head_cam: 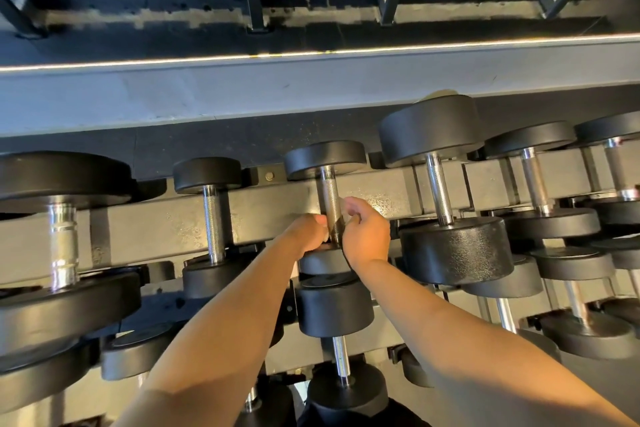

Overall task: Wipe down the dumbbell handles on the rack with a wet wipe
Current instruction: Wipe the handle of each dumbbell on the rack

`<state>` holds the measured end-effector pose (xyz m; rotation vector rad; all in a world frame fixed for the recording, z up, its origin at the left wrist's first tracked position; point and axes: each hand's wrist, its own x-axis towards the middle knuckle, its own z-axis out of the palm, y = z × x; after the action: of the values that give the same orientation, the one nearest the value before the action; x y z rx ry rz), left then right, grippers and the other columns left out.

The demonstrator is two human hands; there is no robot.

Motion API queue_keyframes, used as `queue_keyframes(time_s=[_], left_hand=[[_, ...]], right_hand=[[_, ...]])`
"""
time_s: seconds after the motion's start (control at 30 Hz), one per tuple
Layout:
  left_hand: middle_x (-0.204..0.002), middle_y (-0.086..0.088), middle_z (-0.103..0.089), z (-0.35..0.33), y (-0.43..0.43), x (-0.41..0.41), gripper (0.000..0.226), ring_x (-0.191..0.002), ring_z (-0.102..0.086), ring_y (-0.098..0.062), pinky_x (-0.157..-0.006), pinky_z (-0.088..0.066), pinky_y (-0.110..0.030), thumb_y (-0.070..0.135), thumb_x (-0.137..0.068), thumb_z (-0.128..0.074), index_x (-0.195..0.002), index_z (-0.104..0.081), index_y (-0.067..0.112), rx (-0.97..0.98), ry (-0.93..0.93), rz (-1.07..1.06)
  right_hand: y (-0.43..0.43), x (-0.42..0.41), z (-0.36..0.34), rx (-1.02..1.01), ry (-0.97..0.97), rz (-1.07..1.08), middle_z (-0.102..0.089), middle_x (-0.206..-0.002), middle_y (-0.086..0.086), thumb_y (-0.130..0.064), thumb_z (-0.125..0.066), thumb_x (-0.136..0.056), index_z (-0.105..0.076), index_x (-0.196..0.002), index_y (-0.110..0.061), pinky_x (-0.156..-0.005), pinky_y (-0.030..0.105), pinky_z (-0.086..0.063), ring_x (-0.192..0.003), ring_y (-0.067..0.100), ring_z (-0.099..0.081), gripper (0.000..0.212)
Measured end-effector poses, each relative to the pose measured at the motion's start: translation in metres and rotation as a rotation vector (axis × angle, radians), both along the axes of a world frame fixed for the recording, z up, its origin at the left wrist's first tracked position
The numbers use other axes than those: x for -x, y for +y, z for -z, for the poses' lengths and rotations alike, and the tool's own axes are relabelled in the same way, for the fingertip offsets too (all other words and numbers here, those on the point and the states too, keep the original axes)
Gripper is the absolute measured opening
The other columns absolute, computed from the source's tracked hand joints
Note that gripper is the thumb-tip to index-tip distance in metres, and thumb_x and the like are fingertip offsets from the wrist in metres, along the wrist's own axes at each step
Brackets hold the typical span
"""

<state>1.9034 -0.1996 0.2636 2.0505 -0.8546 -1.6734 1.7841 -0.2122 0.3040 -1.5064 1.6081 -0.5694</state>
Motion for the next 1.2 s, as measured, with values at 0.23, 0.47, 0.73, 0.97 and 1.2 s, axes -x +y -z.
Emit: queue_keyframes(time_s=[0.23,0.47,0.73,0.97,1.2], left_hand=[[-0.116,-0.019,-0.069,-0.015,0.016,0.002,0.027,-0.102,-0.061,-0.028,-0.093,-0.048,-0.035,0.019,-0.099,-0.055,-0.111,-0.072,0.001,-0.023,-0.097,0.089],[-0.086,-0.012,-0.072,-0.013,0.039,0.001,0.027,-0.08,-0.066,-0.024,-0.071,-0.052,-0.036,0.027,-0.089,-0.067,-0.09,-0.074,0.001,0.051,-0.097,-0.153],[-0.093,0.002,-0.071,-0.023,0.043,0.013,0.011,-0.096,-0.065,-0.019,-0.091,-0.056,-0.037,0.027,-0.092,-0.068,-0.083,-0.074,0.027,0.073,-0.045,-0.311],[-0.102,0.016,-0.071,-0.046,0.073,0.027,0.019,-0.098,-0.061,-0.001,-0.081,-0.046,-0.019,0.026,-0.102,-0.057,-0.101,-0.073,0.037,0.286,0.06,-0.447],[-0.102,0.007,-0.075,-0.062,0.129,0.03,0.024,-0.101,-0.07,-0.017,-0.098,-0.055,-0.046,0.031,-0.104,-0.051,-0.104,-0.073,0.041,0.432,0.026,-0.492]], right_hand=[[-0.001,-0.003,0.007,-0.041,0.026,0.042,-0.071,-0.108,-0.004,0.001,-0.046,-0.095,-0.074,-0.11,-0.019,-0.094,0.028,-0.05,-0.099,0.014,-0.062,0.038],[-0.002,-0.002,0.006,-0.022,0.149,-0.037,-0.063,-0.093,-0.008,-0.009,-0.045,-0.098,-0.073,-0.105,-0.026,-0.072,0.025,-0.043,-0.087,0.016,-0.059,0.033],[-0.003,0.0,0.01,0.005,0.131,-0.068,-0.068,-0.099,-0.005,-0.013,-0.047,-0.099,-0.072,-0.108,-0.025,-0.072,0.024,-0.041,-0.089,0.015,-0.059,0.029],[0.016,-0.002,-0.001,0.075,0.121,-0.2,-0.069,-0.099,-0.006,-0.023,-0.052,-0.1,-0.067,-0.104,-0.03,-0.078,0.032,-0.052,-0.09,0.016,-0.063,0.016],[0.073,-0.004,-0.029,0.167,-0.089,-0.299,-0.063,-0.117,-0.01,-0.017,-0.053,-0.102,-0.066,-0.123,-0.016,-0.084,-0.001,-0.036,-0.107,0.0,-0.053,0.025]])
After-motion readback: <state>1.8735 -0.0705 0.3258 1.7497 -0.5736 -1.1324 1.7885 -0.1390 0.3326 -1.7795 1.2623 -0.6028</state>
